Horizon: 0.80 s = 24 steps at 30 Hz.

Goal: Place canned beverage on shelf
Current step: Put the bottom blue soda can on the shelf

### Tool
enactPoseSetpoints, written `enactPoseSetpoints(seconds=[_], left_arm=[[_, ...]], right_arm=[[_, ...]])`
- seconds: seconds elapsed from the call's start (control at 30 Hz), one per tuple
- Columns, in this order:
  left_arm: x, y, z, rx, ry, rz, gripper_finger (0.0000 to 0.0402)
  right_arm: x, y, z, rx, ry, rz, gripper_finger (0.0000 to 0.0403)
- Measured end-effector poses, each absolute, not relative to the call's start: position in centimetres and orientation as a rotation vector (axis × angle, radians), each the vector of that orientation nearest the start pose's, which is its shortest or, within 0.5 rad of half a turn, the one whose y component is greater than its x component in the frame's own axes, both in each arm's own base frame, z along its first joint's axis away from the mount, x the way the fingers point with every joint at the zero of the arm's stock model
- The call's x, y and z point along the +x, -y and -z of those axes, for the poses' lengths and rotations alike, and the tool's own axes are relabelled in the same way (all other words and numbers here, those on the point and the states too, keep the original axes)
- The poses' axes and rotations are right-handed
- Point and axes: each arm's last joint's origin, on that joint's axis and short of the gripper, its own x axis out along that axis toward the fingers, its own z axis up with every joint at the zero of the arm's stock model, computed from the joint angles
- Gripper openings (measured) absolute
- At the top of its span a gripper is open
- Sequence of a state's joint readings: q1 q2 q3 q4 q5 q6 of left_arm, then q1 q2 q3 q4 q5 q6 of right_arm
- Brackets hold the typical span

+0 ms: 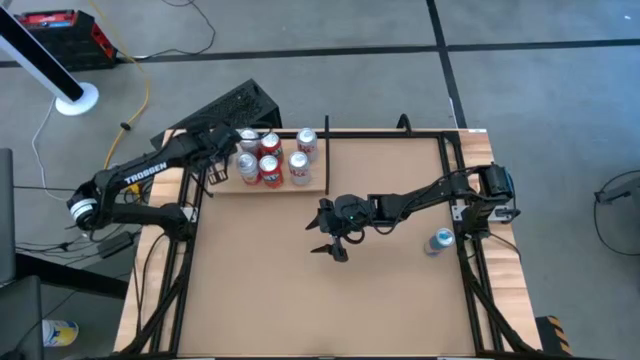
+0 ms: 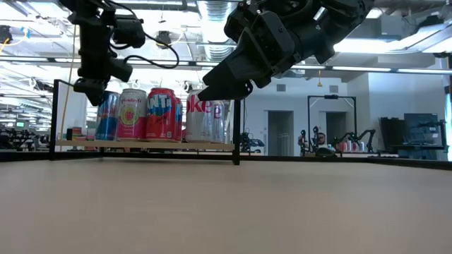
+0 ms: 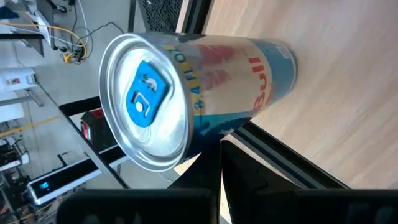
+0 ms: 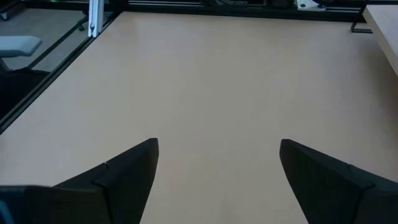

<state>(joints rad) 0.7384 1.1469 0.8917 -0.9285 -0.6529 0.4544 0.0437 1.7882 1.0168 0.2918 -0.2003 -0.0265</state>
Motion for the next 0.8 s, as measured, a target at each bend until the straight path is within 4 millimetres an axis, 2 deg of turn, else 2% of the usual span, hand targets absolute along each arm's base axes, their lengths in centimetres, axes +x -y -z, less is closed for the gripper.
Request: enactPoseSetpoints(seconds=[0.67, 0.8], left_arm=[[12.6, -15.9, -25.6, 0.171, -1.463, -0.900, 0.0000], [12.3, -15.5, -25.4, 0.164, -1.517, -0.877, 0.0000]], right_arm=[[37.9, -2.2, -18.9, 0.012, -0.476, -0.246, 0.0359], [37.9, -2.2, -18.9, 0.012, -0.476, -0.246, 0.0359]])
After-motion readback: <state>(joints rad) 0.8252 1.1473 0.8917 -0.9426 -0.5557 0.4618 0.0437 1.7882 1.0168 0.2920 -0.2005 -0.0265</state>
